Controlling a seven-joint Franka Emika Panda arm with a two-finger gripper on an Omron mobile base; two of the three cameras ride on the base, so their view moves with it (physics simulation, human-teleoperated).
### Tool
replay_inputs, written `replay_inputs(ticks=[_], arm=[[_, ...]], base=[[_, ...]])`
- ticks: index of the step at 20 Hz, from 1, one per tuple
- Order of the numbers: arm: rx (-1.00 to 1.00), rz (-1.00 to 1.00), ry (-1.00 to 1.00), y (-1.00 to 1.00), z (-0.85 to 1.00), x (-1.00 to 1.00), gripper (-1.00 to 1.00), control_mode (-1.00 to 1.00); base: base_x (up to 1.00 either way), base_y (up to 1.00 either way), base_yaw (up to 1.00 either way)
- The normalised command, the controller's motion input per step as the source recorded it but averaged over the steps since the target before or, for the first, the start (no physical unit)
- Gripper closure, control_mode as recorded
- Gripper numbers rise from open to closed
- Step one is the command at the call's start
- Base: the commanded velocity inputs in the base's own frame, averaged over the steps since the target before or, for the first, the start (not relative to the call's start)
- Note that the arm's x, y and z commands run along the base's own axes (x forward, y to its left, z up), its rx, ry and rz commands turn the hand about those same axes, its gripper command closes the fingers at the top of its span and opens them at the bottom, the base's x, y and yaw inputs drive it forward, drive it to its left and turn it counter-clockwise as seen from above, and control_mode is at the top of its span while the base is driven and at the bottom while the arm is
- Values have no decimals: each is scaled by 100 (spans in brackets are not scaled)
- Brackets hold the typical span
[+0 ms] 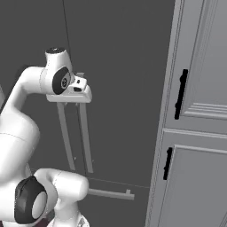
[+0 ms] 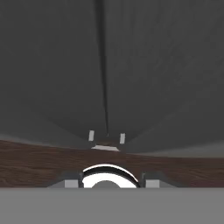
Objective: Grab a lemon wedge from the fridge and one ice cube from the ice bowl, and put them in the glass of lemonade.
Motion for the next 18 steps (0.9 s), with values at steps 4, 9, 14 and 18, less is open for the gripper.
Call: replay_inputs(ticks=[4,9,14,18], arm=[[3,0,-1,-1,-7,-47,-100,-100],[9,-10,0,-3,-25,-96,-100,-100],[6,-13,12,-3,-46,-46,-100,-100],[0,0,0,0,0,0,-100,100]], base=[[0,0,0],[0,0,0],[0,0,0],[-40,0,0]])
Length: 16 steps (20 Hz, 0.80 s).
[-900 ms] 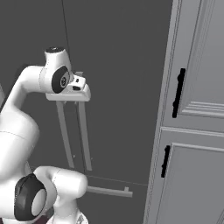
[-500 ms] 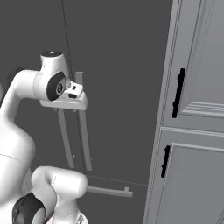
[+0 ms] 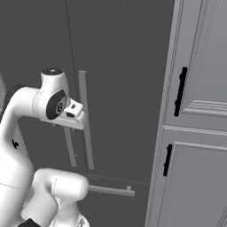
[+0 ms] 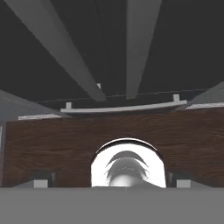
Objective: Grab a lemon wedge from the fridge and one ice cube from the ice bowl, and put them in the glass of lemonade.
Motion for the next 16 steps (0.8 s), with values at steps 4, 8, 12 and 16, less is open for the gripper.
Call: replay_inputs(ticks=[4,8,12,16], arm=[[0,0,0,0,0,0,-100,100],[0,0,0,0,0,0,-100,100],[0,0,0,0,0,0,-100,100],[0,0,0,0,0,0,-100,100]], base=[[-100,14,9],[-53,21,9],[0,20,9],[6,50,39]])
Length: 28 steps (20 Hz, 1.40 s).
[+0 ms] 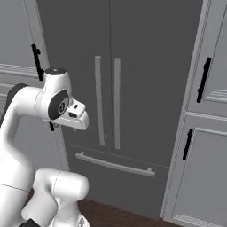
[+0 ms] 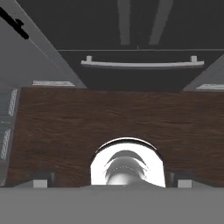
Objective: Grab a lemon wedge from the fridge and one ice cube from the ice bowl, and put them in the glass of lemonade.
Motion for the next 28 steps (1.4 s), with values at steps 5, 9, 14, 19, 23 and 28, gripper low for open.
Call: replay_inputs(ticks=[5,9,14,19,23,28], arm=[[0,0,0,0,0,0,-100,100],[0,0,0,0,0,0,-100,100],[0,0,0,0,0,0,-100,100],[0,0,0,0,0,0,-100,100],[0,0,0,0,0,0,-100,100],[0,0,0,0,0,0,-100,100]], base=[[21,25,97],[43,0,100],[68,0,96],[100,0,81],[99,-17,59],[73,-82,5]])
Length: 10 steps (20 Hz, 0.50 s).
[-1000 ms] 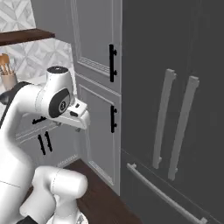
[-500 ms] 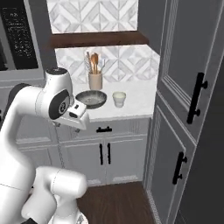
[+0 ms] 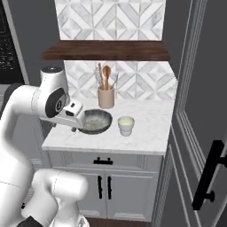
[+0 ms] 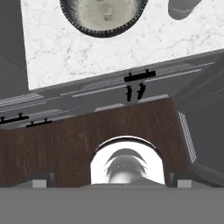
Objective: Grab a lemon wedge from the fridge and one ice cube from the ice bowl, and put them in the glass of lemonade.
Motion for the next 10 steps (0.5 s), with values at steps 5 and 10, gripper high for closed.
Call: replay_inputs(ticks=[5,10], arm=[[0,0,0,0,0,0,-100,100],[0,0,0,0,0,0,-100,100]], base=[[81,-14,9],[80,-1,8]])
